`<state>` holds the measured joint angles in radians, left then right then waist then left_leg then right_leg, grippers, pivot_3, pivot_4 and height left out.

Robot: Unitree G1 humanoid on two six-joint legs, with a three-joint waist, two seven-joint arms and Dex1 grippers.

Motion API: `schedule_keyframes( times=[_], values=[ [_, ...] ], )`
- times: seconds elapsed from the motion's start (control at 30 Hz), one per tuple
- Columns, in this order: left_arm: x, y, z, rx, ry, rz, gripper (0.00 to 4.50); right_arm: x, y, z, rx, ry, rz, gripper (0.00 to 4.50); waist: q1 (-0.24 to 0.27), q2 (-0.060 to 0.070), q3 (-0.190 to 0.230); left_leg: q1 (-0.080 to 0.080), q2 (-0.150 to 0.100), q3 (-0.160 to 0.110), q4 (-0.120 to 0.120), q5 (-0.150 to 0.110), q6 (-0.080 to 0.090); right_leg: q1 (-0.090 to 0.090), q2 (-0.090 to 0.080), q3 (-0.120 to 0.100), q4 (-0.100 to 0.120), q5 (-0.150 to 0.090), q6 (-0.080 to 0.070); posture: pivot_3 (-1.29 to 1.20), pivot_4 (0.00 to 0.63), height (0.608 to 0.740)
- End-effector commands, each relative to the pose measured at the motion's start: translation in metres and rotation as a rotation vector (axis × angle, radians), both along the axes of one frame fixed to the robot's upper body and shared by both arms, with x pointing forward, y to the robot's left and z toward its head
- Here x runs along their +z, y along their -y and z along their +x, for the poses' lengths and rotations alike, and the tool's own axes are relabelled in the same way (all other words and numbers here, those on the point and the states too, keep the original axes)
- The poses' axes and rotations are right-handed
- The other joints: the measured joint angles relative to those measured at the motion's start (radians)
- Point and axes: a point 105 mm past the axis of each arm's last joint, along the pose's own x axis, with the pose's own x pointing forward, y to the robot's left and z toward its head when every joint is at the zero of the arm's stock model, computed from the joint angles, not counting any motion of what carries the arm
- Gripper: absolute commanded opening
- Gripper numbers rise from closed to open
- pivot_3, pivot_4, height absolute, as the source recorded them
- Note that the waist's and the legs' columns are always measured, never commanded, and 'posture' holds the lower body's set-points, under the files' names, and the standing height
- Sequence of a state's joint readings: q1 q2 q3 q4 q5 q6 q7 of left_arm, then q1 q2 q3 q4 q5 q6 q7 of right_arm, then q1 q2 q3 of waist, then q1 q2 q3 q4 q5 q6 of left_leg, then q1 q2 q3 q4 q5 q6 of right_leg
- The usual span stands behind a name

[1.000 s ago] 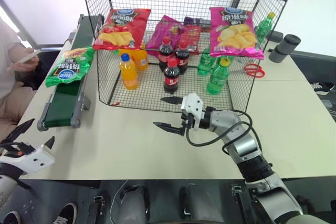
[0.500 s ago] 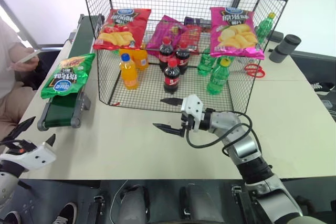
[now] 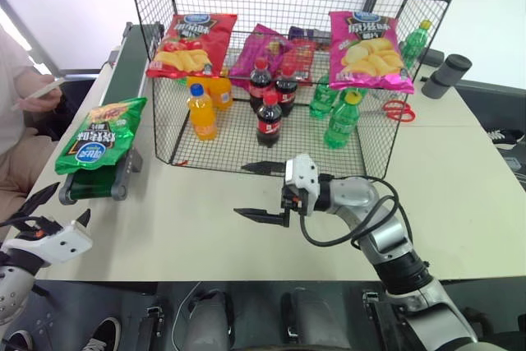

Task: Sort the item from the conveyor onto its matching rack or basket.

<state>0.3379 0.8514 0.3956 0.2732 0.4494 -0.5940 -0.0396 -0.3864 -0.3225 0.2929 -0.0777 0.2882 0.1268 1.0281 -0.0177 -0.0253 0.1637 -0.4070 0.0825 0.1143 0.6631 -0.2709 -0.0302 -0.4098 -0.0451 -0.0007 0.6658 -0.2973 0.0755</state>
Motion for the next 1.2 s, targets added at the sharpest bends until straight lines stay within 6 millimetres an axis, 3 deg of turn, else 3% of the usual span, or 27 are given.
schedule_keyframes(
  times=[0.03, 0.83, 0.93, 1.13, 1.2],
  values=[
    [0.007, 0.001, 0.003, -0.01, 0.032, 0.002, 4.5, 0.01, -0.002, -0.005, 0.018, 0.03, 0.025, 4.41, 0.0, 0.0, 0.0, 0.0, 0.0, 0.0, 0.0, 0.0, 0.0, 0.0, 0.0, 0.0, 0.0, 0.0, 0.0, 0.0, 0.15, 0.74],
    [0.01, 0.01, 0.024, -0.041, 0.052, -0.03, 4.5, 0.009, 0.0, 0.0, -0.004, 0.033, 0.009, 4.41, 0.001, 0.0, 0.0, 0.0, 0.0, 0.0, 0.0, 0.0, 0.0, 0.0, 0.001, 0.0, 0.0, 0.0, 0.0, 0.0, 0.15, 0.74],
    [0.005, 0.018, 0.025, -0.07, 0.034, -0.054, 3.69, 0.009, -0.001, -0.001, -0.006, 0.031, 0.012, 4.5, 0.001, 0.0, 0.0, 0.0, 0.0, 0.0, 0.0, 0.0, 0.0, 0.0, 0.001, 0.0, 0.0, 0.0, 0.0, 0.0, 0.15, 0.74],
    [0.008, 0.016, 0.023, -0.064, 0.044, -0.062, 0.65, 0.006, 0.001, -0.001, -0.008, 0.029, 0.004, 4.5, 0.002, 0.0, 0.0, 0.0, 0.0, 0.0, 0.0, 0.0, 0.0, 0.0, 0.001, 0.0, 0.0, 0.0, 0.0, 0.0, 0.15, 0.74],
    [0.012, 0.016, 0.022, -0.069, 0.055, -0.056, 0.13, 0.005, 0.002, -0.001, -0.009, 0.031, -0.001, 4.5, 0.001, 0.0, 0.0, 0.0, 0.0, 0.0, 0.0, 0.0, 0.0, 0.0, 0.001, 0.0, 0.0, 0.0, 0.0, 0.0, 0.15, 0.74]
  ],
)
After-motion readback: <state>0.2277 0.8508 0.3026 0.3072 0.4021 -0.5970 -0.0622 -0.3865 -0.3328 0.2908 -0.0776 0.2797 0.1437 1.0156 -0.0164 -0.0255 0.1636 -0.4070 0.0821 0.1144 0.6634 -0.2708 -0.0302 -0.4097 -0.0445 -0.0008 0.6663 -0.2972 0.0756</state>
